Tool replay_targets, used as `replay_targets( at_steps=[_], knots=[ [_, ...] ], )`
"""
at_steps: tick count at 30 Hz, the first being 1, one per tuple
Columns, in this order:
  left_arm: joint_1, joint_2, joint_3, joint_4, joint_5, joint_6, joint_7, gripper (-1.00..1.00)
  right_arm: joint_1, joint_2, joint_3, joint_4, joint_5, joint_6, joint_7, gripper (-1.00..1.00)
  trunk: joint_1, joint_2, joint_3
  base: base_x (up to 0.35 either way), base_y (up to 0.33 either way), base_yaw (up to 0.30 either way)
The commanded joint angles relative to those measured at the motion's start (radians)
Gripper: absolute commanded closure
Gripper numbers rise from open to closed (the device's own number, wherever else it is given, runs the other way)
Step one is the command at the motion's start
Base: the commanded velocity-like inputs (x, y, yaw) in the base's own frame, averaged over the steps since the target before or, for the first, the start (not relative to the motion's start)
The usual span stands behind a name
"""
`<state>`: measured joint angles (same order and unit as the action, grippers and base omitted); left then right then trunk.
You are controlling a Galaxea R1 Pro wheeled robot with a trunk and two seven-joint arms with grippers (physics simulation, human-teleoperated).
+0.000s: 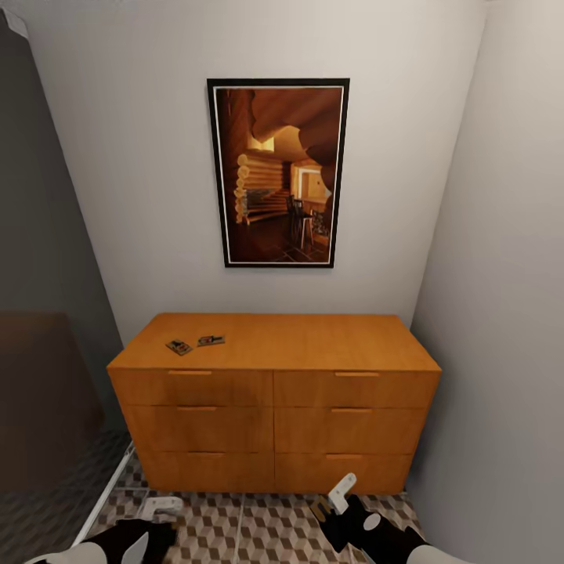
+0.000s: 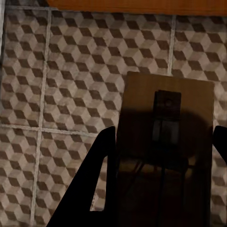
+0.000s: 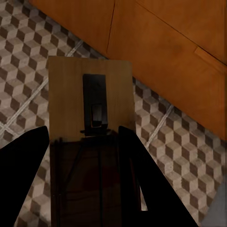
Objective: Take the four mousetraps from the cabinet in the bathroom and place them on the bathroom floor. Make sure all four end up on the same floor surface, and ensure that at least two of them are either under or directly next to the same bathroom sink.
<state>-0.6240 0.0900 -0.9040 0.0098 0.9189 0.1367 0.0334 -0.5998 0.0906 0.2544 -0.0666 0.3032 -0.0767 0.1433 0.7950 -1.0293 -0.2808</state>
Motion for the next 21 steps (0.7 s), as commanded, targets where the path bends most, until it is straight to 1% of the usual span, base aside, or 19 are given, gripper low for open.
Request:
replay_targets(
  at_steps=[1, 3, 4, 6, 8, 9, 10, 11, 14, 19, 21],
  knots=[
    [-0.001, 0.001, -0.008, -0.001, 0.010, 0.003, 0.011, 1.00, 0.000, 0.000, 0.001, 0.001, 0.006, -0.004, 0.000, 1.00, -0.004, 0.006, 0.002, 0.000, 0.000, 0.000],
    [0.000, 0.002, -0.007, 0.000, 0.024, 0.001, 0.028, 1.00, 0.003, 0.000, 0.000, 0.001, 0.006, -0.004, -0.004, 1.00, -0.012, 0.020, 0.008, 0.000, 0.000, 0.000],
    [0.000, 0.003, -0.006, 0.000, 0.036, -0.003, 0.033, 1.00, 0.003, 0.000, 0.000, 0.001, 0.006, -0.004, -0.005, 1.00, -0.015, 0.027, 0.011, 0.000, 0.000, 0.000],
    [0.000, 0.004, -0.006, 0.001, 0.077, -0.034, 0.040, 1.00, 0.005, 0.000, 0.000, 0.001, 0.006, -0.005, -0.008, 1.00, -0.023, 0.041, 0.018, 0.000, 0.000, 0.000],
    [0.000, 0.012, -0.006, 0.002, 0.124, -0.085, 0.043, 1.00, 0.006, 0.000, 0.000, 0.001, 0.007, -0.005, -0.011, 1.00, -0.031, 0.055, 0.024, 0.000, 0.000, 0.000],
    [0.000, 0.014, -0.006, 0.002, 0.135, -0.094, 0.044, 1.00, 0.006, 0.000, 0.000, 0.001, 0.007, -0.006, -0.012, 1.00, -0.035, 0.062, 0.027, 0.000, 0.000, 0.000],
    [0.000, 0.019, -0.006, 0.003, 0.160, -0.114, 0.045, 1.00, 0.006, 0.001, 0.000, 0.001, 0.007, -0.006, -0.013, 1.00, -0.038, 0.069, 0.030, 0.000, 0.000, 0.000],
    [0.000, 0.020, -0.006, 0.003, 0.170, -0.122, 0.046, 1.00, 0.006, 0.001, 0.000, 0.001, 0.007, -0.006, -0.014, 1.00, -0.042, 0.076, 0.033, 0.000, 0.000, 0.000],
    [0.002, 0.023, -0.006, 0.003, 0.183, -0.132, 0.046, 1.00, 0.006, 0.001, 0.000, 0.001, 0.007, -0.006, -0.014, 1.00, -0.054, 0.097, 0.043, 0.000, 0.000, 0.000],
    [0.007, 0.020, -0.007, 0.001, 0.187, -0.134, 0.044, 1.00, 0.010, 0.006, 0.000, 0.001, 0.009, -0.006, -0.014, 1.00, -0.073, 0.132, 0.058, 0.000, 0.000, 0.000],
    [0.012, 0.017, -0.007, 0.000, 0.187, -0.133, 0.040, 1.00, 0.011, 0.010, 0.000, 0.001, 0.010, -0.006, -0.014, 1.00, -0.073, 0.132, 0.058, 0.000, 0.000, 0.000]
  ],
)
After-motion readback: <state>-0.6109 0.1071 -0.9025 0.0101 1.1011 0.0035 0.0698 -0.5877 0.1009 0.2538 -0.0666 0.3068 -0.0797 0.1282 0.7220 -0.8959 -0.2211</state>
